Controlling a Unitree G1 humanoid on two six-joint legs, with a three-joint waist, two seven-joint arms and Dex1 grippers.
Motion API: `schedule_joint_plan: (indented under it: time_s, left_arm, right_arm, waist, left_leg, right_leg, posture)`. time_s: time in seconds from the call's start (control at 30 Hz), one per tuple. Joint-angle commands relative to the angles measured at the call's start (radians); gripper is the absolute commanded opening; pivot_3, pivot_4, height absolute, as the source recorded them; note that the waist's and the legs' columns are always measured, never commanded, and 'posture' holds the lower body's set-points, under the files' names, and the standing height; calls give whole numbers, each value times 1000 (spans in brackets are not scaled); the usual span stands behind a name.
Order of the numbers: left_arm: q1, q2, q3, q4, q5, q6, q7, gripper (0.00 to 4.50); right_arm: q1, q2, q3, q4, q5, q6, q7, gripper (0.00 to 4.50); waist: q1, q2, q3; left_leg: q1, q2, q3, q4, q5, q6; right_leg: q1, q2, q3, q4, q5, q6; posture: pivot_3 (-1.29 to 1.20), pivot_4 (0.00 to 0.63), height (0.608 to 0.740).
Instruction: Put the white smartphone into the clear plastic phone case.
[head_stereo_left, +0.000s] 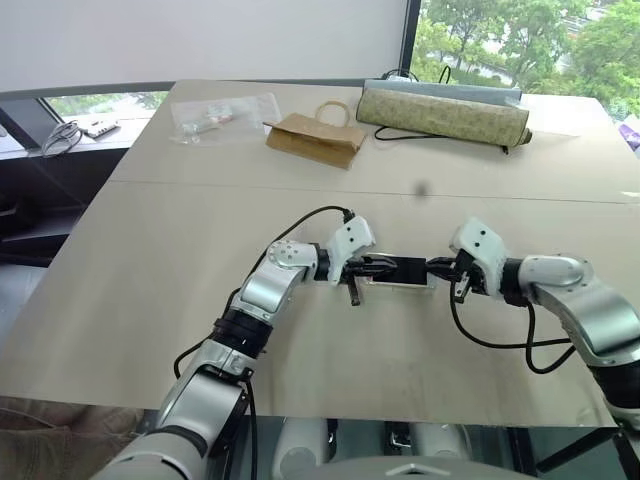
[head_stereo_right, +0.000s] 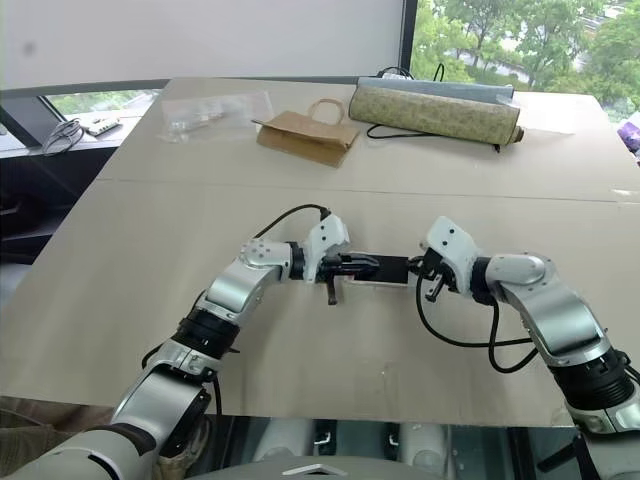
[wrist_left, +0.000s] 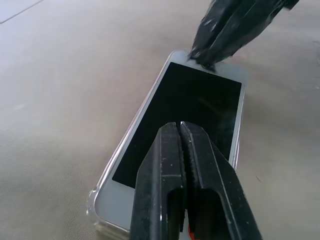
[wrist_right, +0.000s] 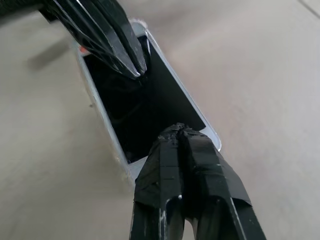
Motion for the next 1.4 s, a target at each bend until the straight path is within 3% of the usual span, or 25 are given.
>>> schedule_joint_plan:
  time_s: [0.03, 0.3, 0.4, 0.77, 1.03, 1.4]
  left_arm:
    - [18, -3, -20, 4, 26, 11, 10, 110]
    - [43, 0, -12, -24, 22, 29, 30, 110]
    - [48, 1, -13, -32, 22, 35, 35, 110]
    - [63, -4, -11, -54, 23, 52, 52, 110]
    - [83, -1, -10, -78, 23, 68, 57, 110]
    - [86, 7, -6, -75, 27, 70, 52, 110]
  right_arm:
    - [-30, -10, 41, 39, -31, 2, 11, 0]
    - [-82, -59, 136, 105, -67, 83, 64, 0]
    - [-114, -42, 165, 157, -58, 126, 81, 0]
    - [-139, 8, 273, 257, -73, 172, 148, 0]
    - [-99, 41, 271, 300, -89, 157, 135, 0]
    - [-18, 91, 140, 197, -37, 98, 107, 0]
  waist:
    - [-1, 0, -1]
    - [0, -1, -2]
    - [0, -2, -3]
    - [-3, -7, -21]
    - [-4, -10, -35]
    - [-4, -11, -39]
  left_leg:
    - [0, 0, 0, 0, 0, 0]
    - [7, 0, 1, 0, 0, 0]
    - [14, 1, 0, -1, 0, 0]
    - [16, 2, -1, -1, 0, 0]
    - [17, 2, -1, -1, -1, 0]
    - [19, 2, -1, -3, -1, 0]
  right_leg:
    - [0, 0, 0, 0, 0, 0]
    - [6, -1, 0, 1, 0, 0]
    - [13, -2, -1, -1, -1, 0]
    - [15, -3, 1, 0, -1, 0]
    - [16, -8, 1, 0, -3, -3]
    - [16, -8, 1, -2, -3, -4]
  posture:
    - [0, 150, 740]
    - [0, 150, 740]
    - [0, 150, 740]
    - [0, 150, 740]
    - [0, 150, 740]
    - [0, 150, 740]
